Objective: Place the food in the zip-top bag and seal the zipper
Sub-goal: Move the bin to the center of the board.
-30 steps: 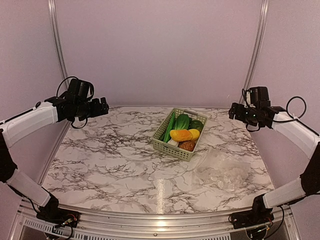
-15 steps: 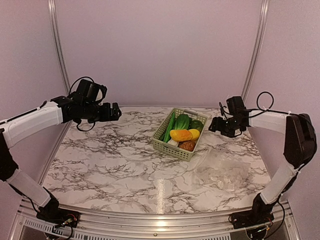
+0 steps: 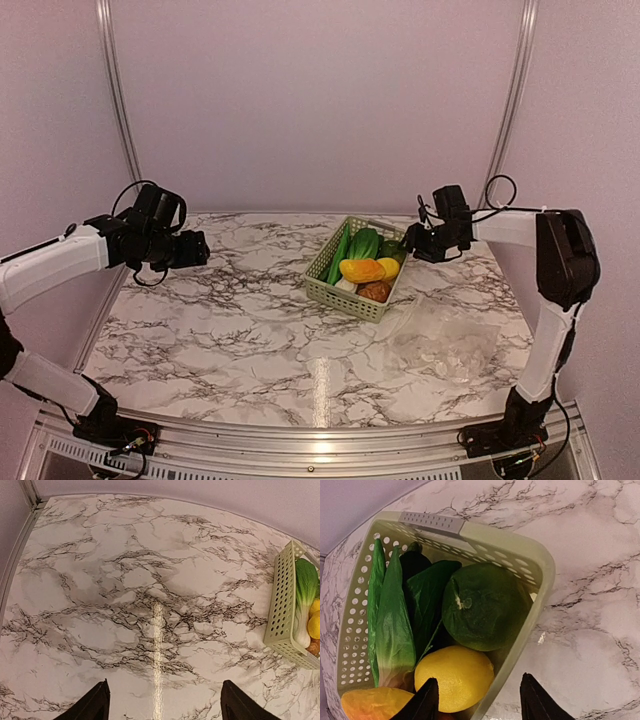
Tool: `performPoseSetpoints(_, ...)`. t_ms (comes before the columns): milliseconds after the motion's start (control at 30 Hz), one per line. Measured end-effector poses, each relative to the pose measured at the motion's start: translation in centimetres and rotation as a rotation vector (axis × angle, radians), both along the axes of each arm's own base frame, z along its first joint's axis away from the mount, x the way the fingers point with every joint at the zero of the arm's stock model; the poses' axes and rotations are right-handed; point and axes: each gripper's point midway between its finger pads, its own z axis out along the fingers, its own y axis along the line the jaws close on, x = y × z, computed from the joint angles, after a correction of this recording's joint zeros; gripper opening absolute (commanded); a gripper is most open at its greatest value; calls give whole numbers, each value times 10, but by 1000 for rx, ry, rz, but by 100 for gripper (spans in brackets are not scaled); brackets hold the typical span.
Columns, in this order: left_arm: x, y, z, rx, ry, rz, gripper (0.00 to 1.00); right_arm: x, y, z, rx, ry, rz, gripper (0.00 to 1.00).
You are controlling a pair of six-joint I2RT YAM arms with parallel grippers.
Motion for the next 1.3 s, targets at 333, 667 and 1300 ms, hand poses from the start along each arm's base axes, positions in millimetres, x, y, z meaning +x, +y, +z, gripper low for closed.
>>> performPoseSetpoints(333, -4, -22, 25, -103, -41, -94, 70, -2, 55, -16, 44, 28, 115, 32)
performPoseSetpoints(667, -16, -15, 31, -112, -65, -92, 65, -26, 184, -13, 87, -3, 368, 31)
performPoseSetpoints(1300, -15, -19, 23, -152, -40, -70, 72, -59, 199, 46, -44, -66, 435, 67)
